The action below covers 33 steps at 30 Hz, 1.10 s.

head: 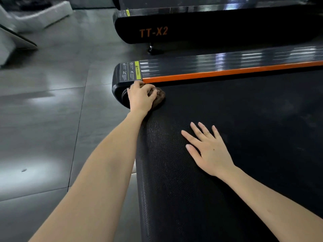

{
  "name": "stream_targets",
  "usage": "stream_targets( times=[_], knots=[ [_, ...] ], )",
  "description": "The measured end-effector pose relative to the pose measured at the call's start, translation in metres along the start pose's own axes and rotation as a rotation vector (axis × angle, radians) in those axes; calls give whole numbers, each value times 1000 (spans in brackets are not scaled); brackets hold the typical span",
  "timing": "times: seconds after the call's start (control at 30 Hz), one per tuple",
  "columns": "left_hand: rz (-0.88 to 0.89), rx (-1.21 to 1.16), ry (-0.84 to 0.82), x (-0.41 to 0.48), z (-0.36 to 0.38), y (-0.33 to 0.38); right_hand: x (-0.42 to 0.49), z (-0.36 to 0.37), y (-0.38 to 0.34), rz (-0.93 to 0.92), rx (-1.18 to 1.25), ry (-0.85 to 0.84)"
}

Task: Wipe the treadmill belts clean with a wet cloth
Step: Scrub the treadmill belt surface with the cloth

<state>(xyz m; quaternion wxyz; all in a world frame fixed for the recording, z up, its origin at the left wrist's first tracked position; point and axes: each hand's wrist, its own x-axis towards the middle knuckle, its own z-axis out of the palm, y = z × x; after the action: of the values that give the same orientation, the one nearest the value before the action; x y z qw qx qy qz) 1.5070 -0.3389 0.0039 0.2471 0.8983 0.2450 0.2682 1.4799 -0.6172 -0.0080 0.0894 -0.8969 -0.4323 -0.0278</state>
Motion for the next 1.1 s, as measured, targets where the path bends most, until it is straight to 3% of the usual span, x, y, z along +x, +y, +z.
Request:
stream_targets(
  times=[0.07,0.27,0.57,0.7,0.8,0.93,1.03,1.1],
  knots=[
    [-42,56,43,0,3,2,0,0,0,1,-13,-7],
    [-11,-180,-16,-40,-15,10,0,-2,1,16,2,-83],
    [221,-207,-70,-177,-57,5,-2,-8,-5,35,-24,-98],
    [247,-153,-202,-193,-90,36,-4,-6,-2,55,-16,-78],
    [195,-129,-352,-220,-119,51,-9,-9,-7,58,16,-47],
    [218,14,-308,-216,-124,57,-12,-12,-10,79,18,-35],
    [129,111,-382,-202,-90,55,-12,-11,-10,73,-3,-32],
    [77,71,-314,-199,-70,51,-11,-7,-8,64,-13,1]
  ],
)
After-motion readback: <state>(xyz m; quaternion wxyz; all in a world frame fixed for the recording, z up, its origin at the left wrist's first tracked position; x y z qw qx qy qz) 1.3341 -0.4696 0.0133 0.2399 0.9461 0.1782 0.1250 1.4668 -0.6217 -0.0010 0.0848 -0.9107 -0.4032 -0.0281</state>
